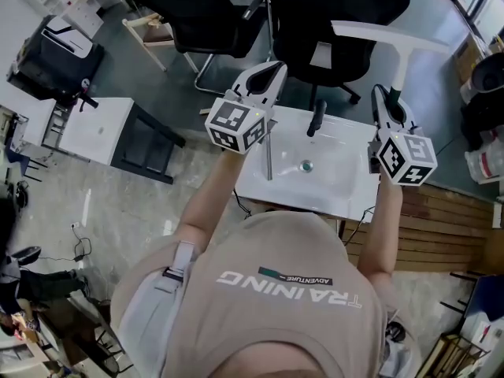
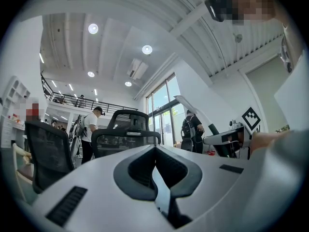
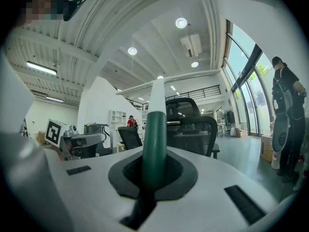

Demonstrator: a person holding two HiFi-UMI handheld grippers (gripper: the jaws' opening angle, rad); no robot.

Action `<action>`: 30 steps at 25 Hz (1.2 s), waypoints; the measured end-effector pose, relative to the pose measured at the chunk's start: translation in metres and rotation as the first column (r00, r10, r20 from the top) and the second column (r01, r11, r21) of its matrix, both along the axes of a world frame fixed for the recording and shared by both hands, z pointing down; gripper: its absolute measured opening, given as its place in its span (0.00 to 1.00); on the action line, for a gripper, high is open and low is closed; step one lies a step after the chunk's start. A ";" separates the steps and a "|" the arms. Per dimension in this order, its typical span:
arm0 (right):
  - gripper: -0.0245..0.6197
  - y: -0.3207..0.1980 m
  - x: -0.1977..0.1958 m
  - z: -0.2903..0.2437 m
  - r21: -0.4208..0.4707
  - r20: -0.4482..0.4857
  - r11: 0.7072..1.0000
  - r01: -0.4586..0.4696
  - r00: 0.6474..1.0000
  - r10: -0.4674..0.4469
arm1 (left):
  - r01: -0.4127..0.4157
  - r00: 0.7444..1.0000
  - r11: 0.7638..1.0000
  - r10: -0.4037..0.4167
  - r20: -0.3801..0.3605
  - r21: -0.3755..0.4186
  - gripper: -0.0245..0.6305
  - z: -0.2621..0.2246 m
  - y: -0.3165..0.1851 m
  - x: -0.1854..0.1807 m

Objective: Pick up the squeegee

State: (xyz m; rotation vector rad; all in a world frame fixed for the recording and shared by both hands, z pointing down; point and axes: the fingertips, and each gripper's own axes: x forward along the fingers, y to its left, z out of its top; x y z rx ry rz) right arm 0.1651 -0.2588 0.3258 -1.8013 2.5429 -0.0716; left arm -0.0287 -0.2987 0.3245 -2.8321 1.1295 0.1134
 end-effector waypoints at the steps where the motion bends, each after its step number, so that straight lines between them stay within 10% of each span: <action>1: 0.08 0.000 0.000 0.000 -0.001 -0.002 1.000 0.002 1.000 -0.002 | -0.001 1.000 1.000 0.001 -0.001 -0.001 0.06 0.000 0.000 0.001; 30: 0.08 -0.006 0.008 -0.007 0.017 0.015 1.000 0.000 1.000 0.000 | -0.022 0.999 0.999 0.021 0.025 0.036 0.06 -0.018 -0.001 0.014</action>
